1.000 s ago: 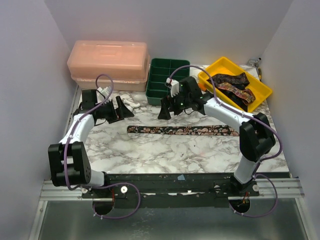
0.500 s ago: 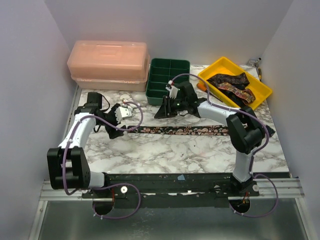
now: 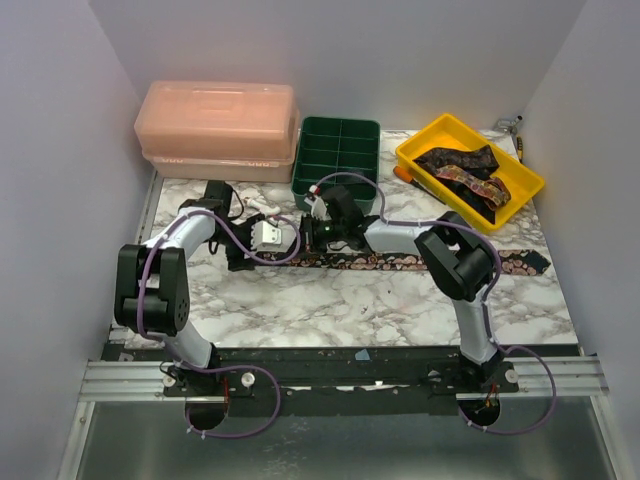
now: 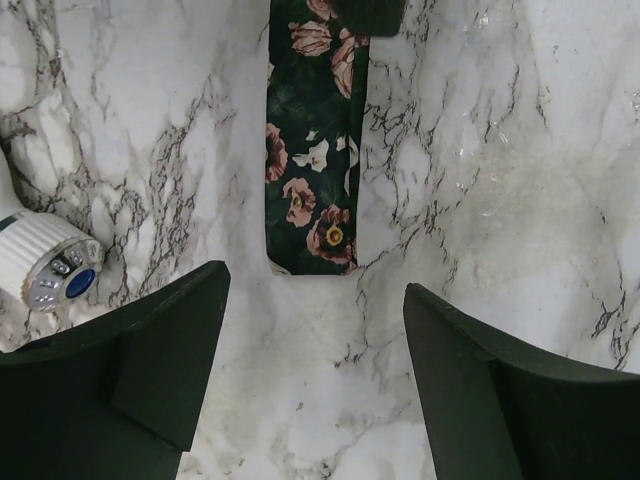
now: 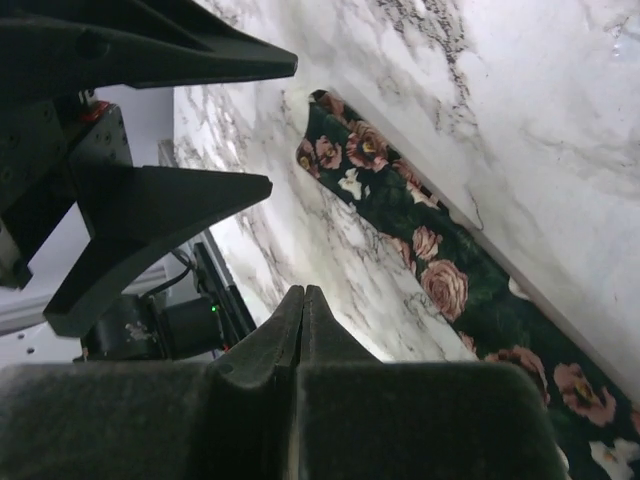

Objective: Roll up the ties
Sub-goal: Roll the tie at the center of the board.

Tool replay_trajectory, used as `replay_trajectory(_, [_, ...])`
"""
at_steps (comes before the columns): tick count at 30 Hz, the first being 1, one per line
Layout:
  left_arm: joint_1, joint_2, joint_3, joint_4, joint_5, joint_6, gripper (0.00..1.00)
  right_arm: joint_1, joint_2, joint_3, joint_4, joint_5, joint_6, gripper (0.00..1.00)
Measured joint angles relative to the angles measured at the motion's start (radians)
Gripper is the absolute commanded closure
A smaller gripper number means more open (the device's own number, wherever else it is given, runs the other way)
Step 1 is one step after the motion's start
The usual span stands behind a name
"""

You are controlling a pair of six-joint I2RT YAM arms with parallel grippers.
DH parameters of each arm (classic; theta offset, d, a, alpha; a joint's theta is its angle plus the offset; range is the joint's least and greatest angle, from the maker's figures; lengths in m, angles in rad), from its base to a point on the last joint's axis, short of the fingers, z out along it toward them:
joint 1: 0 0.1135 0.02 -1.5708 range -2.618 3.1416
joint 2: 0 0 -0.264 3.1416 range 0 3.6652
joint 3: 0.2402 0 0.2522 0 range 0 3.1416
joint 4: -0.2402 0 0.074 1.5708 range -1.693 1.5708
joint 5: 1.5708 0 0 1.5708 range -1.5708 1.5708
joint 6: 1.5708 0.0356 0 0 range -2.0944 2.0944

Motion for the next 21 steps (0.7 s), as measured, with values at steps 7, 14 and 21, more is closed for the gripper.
replay_trajectory(7, [-0.034, 0.043, 0.0, 0.03, -0.046, -0.014, 0.27, 0.033, 0.082, 0.037, 0.02, 0.037, 0.032, 1.0])
replay_trajectory(14, [-0.058, 0.043, 0.0, 0.04, -0.067, -0.017, 0.3, 0.038, 0.108, 0.066, 0.029, 0.065, 0.053, 0.99])
replay_trajectory(21, [-0.064, 0.043, 0.0, 0.052, -0.086, -0.024, 0.33, 0.039, 0.14, 0.108, 0.057, 0.083, 0.078, 1.0])
